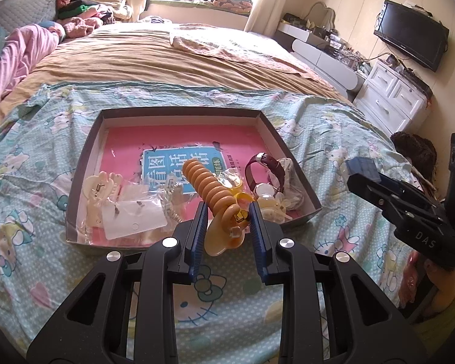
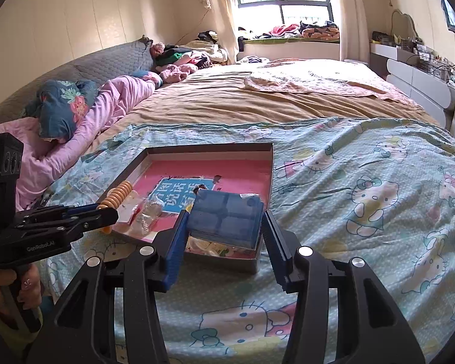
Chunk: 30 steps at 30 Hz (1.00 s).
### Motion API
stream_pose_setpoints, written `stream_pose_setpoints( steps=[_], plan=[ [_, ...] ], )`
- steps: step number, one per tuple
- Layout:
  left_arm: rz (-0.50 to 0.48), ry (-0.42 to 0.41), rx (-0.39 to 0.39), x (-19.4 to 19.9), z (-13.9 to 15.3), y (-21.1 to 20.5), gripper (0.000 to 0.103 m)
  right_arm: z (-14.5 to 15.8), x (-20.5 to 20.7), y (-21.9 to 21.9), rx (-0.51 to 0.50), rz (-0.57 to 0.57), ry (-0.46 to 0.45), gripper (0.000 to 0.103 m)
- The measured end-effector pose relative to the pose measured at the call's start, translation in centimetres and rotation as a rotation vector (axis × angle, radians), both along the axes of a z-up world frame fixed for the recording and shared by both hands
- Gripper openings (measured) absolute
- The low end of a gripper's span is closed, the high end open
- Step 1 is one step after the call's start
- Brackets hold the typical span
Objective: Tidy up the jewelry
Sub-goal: 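Carry the hair tie with the left tool while the right tool carries the blue box over the tray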
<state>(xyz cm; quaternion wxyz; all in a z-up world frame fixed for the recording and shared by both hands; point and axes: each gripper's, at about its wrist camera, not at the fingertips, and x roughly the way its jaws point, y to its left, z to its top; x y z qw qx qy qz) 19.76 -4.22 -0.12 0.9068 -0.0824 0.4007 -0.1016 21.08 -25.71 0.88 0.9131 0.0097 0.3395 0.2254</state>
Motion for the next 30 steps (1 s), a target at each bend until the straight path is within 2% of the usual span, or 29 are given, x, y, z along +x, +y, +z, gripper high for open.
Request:
stream_pose_setpoints(
  steps=[18,30],
  plan=[
    [-0.019,0.028,-0.010,2.5,-2.4,0.4,0.020,-0.3,1.9,0.3,-0.033,-0.020,-0.008,0.047],
    [-0.032,0.070,-0.004,3.9,-4.6,0.5,0.020,-2.6,2.8,1.5,-0.069,-0.006,0.040,0.047]
  ],
)
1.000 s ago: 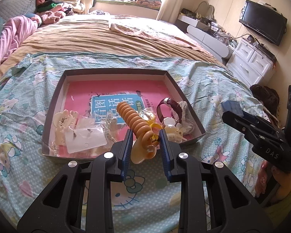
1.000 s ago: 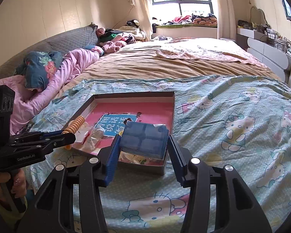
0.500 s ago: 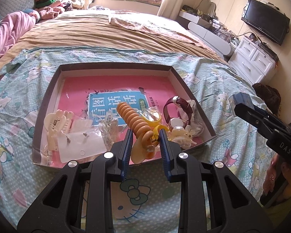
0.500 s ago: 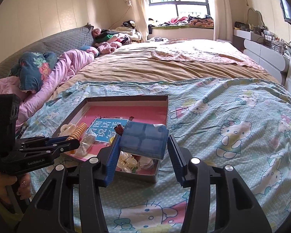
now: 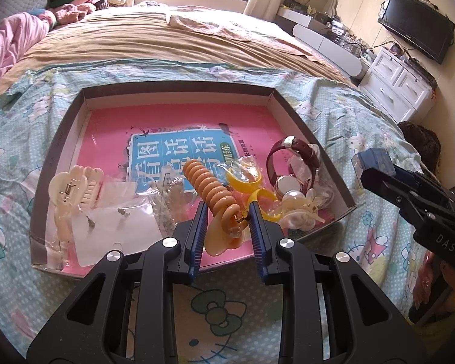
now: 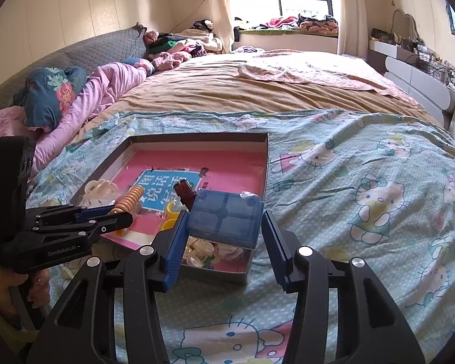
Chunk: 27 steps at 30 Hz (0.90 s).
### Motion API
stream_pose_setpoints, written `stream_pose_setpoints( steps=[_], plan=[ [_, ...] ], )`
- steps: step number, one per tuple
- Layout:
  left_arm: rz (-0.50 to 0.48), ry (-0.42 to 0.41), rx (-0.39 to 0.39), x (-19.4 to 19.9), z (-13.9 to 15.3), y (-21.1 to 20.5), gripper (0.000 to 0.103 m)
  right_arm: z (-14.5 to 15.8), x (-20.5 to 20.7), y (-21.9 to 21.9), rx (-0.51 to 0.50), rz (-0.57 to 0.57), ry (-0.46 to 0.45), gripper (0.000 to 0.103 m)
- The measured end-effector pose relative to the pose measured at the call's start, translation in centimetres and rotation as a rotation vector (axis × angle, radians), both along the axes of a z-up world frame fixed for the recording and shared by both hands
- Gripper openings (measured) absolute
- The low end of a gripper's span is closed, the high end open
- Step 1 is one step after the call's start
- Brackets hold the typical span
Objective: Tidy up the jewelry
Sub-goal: 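Carry the hair tie with the left tool while the right tool carries the blue box over the tray, then open the left tool to drop the hair tie in the tray while the right tool releases the box there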
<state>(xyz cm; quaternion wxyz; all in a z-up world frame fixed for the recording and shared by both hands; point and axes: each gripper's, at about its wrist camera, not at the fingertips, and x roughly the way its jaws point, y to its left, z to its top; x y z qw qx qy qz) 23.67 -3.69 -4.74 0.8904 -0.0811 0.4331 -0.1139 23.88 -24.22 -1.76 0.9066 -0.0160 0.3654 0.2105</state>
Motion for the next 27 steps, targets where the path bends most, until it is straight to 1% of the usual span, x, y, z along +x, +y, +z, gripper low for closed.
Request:
stream_pose_setpoints(
  steps=[8,13,18,27],
  plan=[
    [0.005,0.016,0.007,0.5,-0.8,0.3,0.020,-1.7,0.0,0.7,0.002,0.028,0.041,0.047],
    [0.012,0.019,0.016,0.7,-1.1,0.5,0.020,-2.5,0.0,1.4,-0.007,0.058,0.052,0.047],
    [0.017,0.025,0.011,0.9,-1.3,0.6,0.020,-3.2,0.7,1.4,-0.010,0.038,0.069,0.047],
    [0.018,0.024,0.010,1.1,-1.4,0.8,0.020,-3.9,0.7,2.0,-0.017,0.054,0.078,0.047]
  ],
)
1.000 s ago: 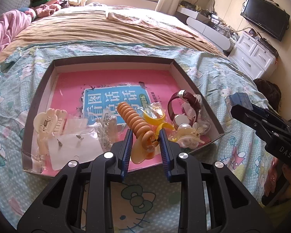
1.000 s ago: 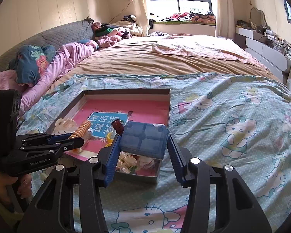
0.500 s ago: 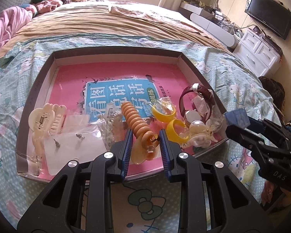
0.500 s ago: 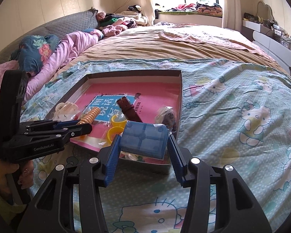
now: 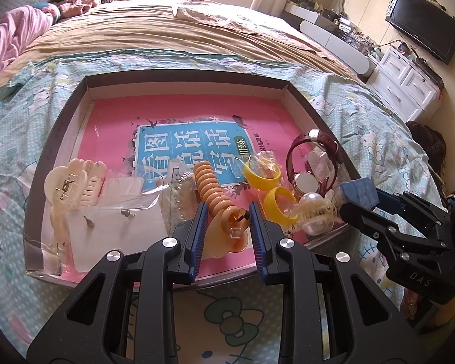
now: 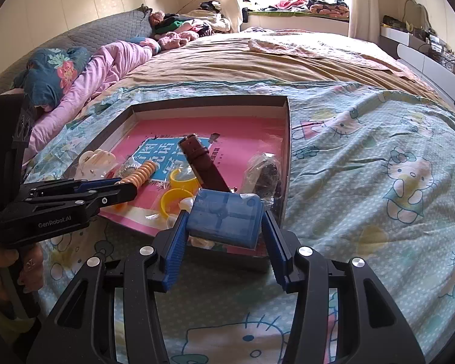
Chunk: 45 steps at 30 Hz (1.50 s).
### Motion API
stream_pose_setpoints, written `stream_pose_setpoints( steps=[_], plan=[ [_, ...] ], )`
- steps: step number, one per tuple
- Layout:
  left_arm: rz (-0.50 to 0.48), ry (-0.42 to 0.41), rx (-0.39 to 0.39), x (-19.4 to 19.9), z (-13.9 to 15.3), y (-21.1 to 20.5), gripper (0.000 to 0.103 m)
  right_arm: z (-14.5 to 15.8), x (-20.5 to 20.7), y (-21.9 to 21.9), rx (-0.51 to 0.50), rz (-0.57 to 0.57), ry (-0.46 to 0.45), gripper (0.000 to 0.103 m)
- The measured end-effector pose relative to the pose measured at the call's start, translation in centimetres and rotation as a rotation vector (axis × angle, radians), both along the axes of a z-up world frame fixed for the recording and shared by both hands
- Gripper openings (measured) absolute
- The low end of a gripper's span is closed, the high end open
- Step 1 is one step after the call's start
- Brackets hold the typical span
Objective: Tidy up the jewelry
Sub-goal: 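Open the left tool to drop the hair tie in the tray while the right tool releases the box there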
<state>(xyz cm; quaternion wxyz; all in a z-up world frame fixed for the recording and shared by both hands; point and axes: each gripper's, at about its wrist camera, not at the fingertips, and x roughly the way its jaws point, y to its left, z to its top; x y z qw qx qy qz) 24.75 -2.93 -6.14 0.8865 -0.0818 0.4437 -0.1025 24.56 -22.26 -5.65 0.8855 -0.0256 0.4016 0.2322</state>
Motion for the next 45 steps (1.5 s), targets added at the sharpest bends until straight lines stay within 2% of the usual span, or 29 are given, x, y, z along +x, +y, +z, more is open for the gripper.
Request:
stream_pose_setpoints(
  steps=[10,16,21,26,33,37,39,41,45],
  plan=[
    [0.003,0.007,-0.002,0.0,-0.2,0.2,0.020,0.0,0.0,0.1,-0.003,0.006,0.007,0.048],
    [0.007,0.007,-0.003,0.1,-0.2,0.2,0.020,0.3,-0.6,0.1,-0.001,0.011,0.003,0.059],
    [0.012,0.012,-0.002,-0.1,-0.2,0.2,0.020,0.8,-1.1,-0.1,-0.003,0.010,-0.005,0.062],
    [0.014,0.011,-0.005,-0.3,0.0,0.3,0.028,1.4,-1.5,-0.7,-0.010,-0.003,-0.017,0.068],
    [0.013,0.009,-0.001,-0.5,0.5,0.3,0.032,2.1,-1.9,-1.6,-0.005,-0.031,-0.029,0.075],
    [0.016,-0.008,-0.010,-0.9,1.2,0.2,0.039,2.9,-2.5,-2.1,0.002,-0.041,-0.044,0.080],
    [0.014,-0.020,-0.014,-1.2,1.8,0.1,0.040,3.3,-2.8,-2.3,0.004,-0.045,-0.054,0.086],
    [0.016,-0.034,-0.014,-1.6,2.5,0.0,0.047,4.0,-3.3,-2.6,0.012,-0.052,-0.074,0.091],
    [0.025,-0.060,-0.025,-2.6,3.9,0.1,0.058,5.1,-4.3,-3.0,0.027,-0.057,-0.100,0.092]
  ],
)
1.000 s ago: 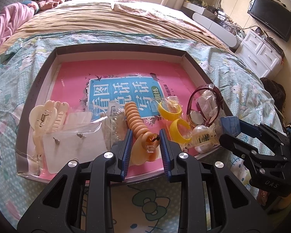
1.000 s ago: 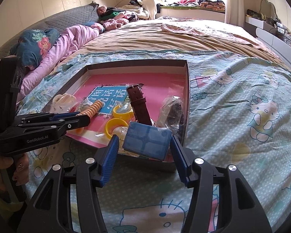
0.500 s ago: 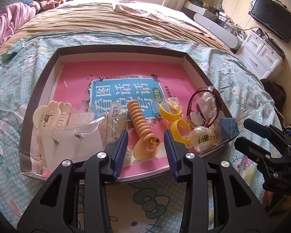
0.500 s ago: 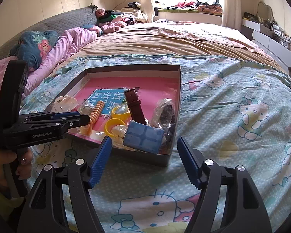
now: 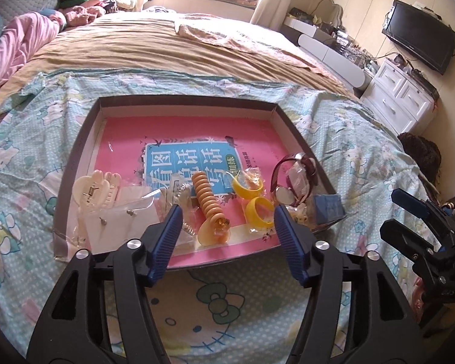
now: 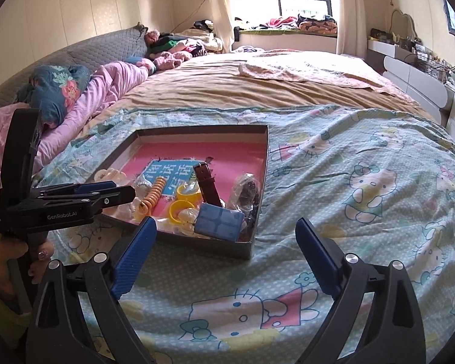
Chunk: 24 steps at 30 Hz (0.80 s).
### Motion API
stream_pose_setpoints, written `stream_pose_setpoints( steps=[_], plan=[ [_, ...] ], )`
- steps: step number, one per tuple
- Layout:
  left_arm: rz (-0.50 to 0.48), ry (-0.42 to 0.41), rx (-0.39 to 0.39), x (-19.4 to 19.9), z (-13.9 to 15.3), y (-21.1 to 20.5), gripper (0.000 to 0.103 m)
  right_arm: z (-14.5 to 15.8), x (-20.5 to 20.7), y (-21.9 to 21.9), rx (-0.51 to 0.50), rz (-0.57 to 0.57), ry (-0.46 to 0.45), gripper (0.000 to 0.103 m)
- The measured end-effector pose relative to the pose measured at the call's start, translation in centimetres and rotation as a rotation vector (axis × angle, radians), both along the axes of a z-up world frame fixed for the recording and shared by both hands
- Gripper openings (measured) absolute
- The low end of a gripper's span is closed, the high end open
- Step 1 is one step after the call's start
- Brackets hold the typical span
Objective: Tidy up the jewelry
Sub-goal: 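Withdraw both tools back from the tray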
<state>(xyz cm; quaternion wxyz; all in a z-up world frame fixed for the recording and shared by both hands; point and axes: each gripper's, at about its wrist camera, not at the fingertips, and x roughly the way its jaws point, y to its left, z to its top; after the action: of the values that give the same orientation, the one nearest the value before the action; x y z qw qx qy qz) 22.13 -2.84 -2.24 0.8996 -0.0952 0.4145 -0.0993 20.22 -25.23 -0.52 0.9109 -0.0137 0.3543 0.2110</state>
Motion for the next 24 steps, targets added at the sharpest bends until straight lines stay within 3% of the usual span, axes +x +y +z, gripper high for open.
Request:
stream_pose_setpoints(
  steps=[6,8,10,24],
  plan=[
    [0.003,-0.049,0.023,-2.2,2.0,-0.3,0.072,1.4,-1.7,-0.2,0.012,0.006,-0.035,0.097],
    [0.002,-0.061,0.038,-3.0,2.5,-0.3,0.087,1.7,-2.3,-0.2,0.011,0.008,-0.040,0.098],
    [0.005,-0.070,0.048,-3.8,2.9,-0.3,0.092,1.9,-2.8,-0.2,0.012,0.011,-0.044,0.098],
    [0.099,-0.044,0.084,-9.6,2.5,2.6,0.093,0.8,-6.3,0.4,0.028,0.015,-0.030,0.098]
  ],
)
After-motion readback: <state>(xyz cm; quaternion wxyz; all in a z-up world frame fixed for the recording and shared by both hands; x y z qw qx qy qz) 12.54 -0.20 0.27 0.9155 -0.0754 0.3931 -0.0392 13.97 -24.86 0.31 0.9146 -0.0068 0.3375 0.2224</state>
